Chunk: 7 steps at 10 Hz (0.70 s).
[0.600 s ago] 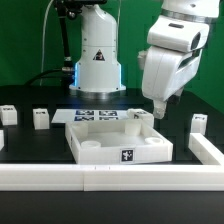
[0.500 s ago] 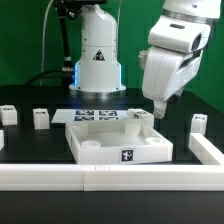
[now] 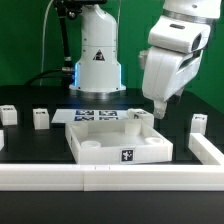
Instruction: Assemble one leg
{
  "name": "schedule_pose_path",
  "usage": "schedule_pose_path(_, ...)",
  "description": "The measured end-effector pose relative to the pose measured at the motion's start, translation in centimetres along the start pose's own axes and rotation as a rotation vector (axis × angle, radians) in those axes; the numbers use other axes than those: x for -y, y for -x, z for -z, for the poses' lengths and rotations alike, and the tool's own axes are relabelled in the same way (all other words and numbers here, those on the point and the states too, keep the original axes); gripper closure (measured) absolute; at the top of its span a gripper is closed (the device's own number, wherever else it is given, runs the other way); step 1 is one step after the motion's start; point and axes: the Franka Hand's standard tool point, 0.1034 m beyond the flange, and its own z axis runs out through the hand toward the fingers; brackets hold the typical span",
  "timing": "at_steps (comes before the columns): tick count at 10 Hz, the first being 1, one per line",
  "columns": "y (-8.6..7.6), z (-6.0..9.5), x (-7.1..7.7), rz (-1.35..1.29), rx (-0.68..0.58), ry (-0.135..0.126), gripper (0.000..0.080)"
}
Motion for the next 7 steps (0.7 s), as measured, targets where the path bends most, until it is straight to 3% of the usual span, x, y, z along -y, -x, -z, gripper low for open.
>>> schedule_pose_path(5, 0.00, -0.01, 0.01, 0.000, 0.000, 0.000, 0.0150)
schedule_pose_path(7, 0.49, -0.58, 0.77, 0.082, -0.044, 0.035, 0.0150)
